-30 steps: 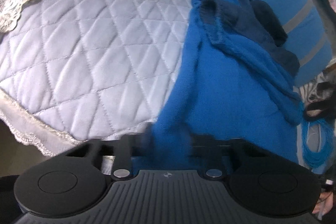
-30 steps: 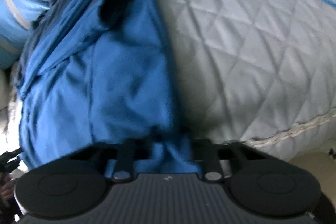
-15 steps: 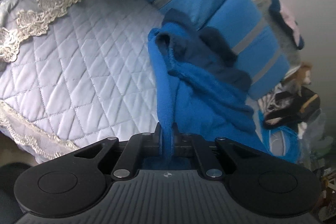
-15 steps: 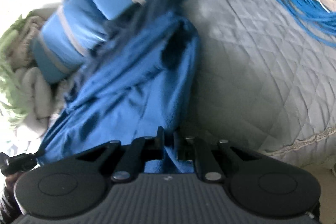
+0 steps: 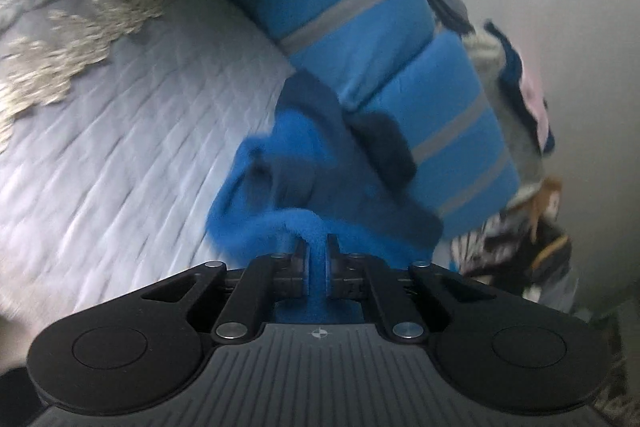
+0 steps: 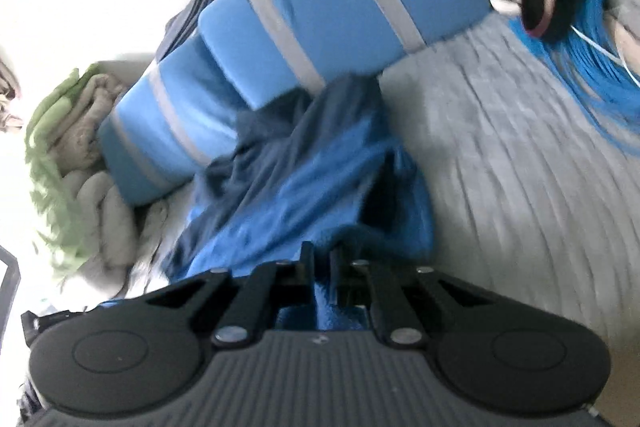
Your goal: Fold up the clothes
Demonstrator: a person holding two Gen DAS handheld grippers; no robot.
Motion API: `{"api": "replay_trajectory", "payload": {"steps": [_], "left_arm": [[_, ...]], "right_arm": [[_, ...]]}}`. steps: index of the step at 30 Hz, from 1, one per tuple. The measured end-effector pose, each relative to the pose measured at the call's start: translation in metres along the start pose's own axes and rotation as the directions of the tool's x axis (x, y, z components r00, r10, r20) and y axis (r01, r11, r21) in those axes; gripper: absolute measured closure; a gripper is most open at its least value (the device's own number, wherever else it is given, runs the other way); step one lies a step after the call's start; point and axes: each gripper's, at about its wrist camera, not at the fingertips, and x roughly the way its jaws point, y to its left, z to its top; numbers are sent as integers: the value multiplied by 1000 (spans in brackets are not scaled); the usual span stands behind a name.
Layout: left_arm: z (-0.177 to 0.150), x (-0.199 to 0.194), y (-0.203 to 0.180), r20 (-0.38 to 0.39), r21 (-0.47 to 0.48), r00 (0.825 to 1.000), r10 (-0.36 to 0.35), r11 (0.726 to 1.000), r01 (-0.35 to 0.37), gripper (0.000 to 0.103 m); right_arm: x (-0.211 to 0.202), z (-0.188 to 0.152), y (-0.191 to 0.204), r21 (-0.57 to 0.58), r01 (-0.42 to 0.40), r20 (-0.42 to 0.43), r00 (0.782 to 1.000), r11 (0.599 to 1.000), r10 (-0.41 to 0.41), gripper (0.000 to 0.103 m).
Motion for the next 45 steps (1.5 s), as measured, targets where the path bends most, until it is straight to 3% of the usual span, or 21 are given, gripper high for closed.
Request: {"api": "replay_trajectory", "payload": {"steps": [6,14,22,28,36,45], "left_arm": [[44,77,10,22,-60,1000,23,998,-21,97],[65,133,42,35,-151,999,23,988,-18,97],[61,140,48,75,-143,997,-23,989,33,96],[58,144,52,104,-132,993,-54,989,68,96],[54,141,49,127,-104,991,-41,993,54,96],[47,134,37,159,-60,987,12,998,-3,96]], "right_arm": [[97,52,-18,33,53,32,998,998,-54,96],[150,62,-42,99,81,55,995,992,-87,96],[161,49,-51,113,68,105,991,991,-80,95],[164,45,-39,14,121,135,983,993,-122,95],[160,37,-15,-122,220,185,963,968,-196,94],[156,29,10,-250,331,252,930,910,-269,93]]}}
